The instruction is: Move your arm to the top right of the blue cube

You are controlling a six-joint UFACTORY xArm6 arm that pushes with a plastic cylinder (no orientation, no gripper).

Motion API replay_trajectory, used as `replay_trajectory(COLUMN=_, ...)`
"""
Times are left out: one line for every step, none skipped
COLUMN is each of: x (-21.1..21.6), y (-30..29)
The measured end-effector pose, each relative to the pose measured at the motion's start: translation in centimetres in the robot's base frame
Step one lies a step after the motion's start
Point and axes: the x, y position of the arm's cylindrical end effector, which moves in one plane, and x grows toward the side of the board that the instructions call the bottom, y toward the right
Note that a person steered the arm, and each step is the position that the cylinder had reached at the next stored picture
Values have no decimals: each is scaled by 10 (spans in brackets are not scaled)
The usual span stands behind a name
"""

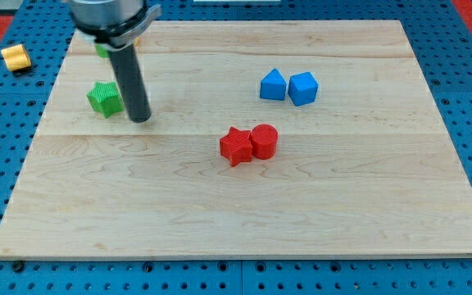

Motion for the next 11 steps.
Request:
replay_trajectory(x=-56, y=-44)
replay_trajectory(x=-101, y=-29)
replay_trajectory(x=-111, y=52)
replay_trajectory(x=-112, y=188)
replay_trajectory(x=-115, y=311)
replay_trajectory(x=-94, y=343)
replay_trajectory(x=-81, y=307)
replay_trajectory(x=-88, y=306)
replay_trajectory(x=-96, y=308)
replay_trajectory(x=-101, y=308)
replay_trajectory(x=-98, y=306)
